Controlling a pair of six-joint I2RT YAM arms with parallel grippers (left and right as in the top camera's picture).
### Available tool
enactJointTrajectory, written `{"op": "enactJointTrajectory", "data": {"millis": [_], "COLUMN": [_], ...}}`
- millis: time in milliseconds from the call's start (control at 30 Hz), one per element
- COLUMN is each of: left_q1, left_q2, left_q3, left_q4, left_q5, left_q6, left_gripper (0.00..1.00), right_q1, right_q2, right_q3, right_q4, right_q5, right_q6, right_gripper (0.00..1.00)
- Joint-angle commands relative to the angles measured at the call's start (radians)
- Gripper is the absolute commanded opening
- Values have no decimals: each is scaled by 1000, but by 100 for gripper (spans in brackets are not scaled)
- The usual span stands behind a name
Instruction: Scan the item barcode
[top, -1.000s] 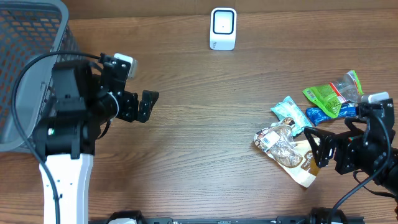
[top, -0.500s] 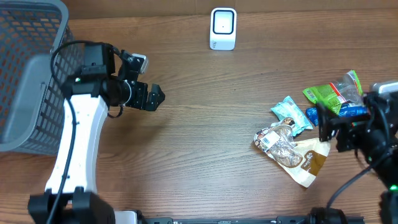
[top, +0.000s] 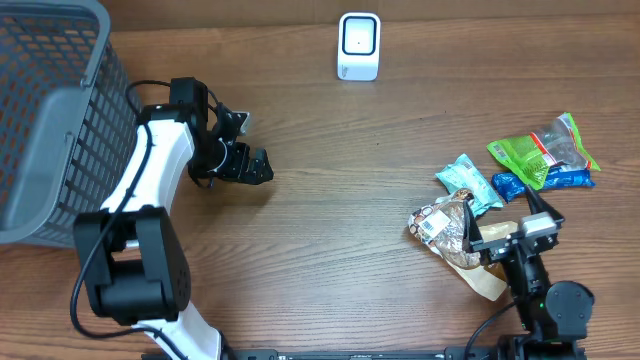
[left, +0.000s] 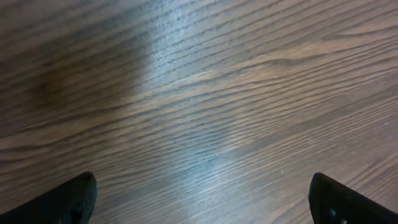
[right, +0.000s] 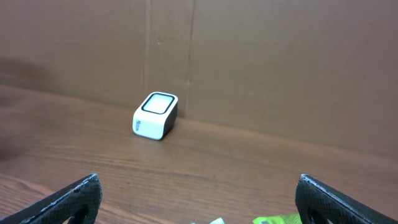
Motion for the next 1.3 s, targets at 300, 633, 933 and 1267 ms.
{"op": "enactJointTrajectory", "data": {"millis": [300, 633, 933, 1267], "left_q1": [-7, -7, -6, -16], "left_q2": [67, 67, 67, -184], "left_q3": [9, 9, 9, -9], "left_q4": [1, 1, -2, 179], "left_q5": [4, 4, -121, -147], "left_q6": [26, 26, 26, -5], "left_gripper": [100, 100, 100, 100], "right_q1": [45, 45, 45, 45], "right_q2": [-112, -112, -112, -112], "right_q3": [-34, -34, -34, -34], "right_q4": [-116, -116, -116, -116], "right_q5": [22, 21, 22, 22], "right_q6": [2, 2, 2, 2], "right_gripper": [100, 100, 100, 100]}}
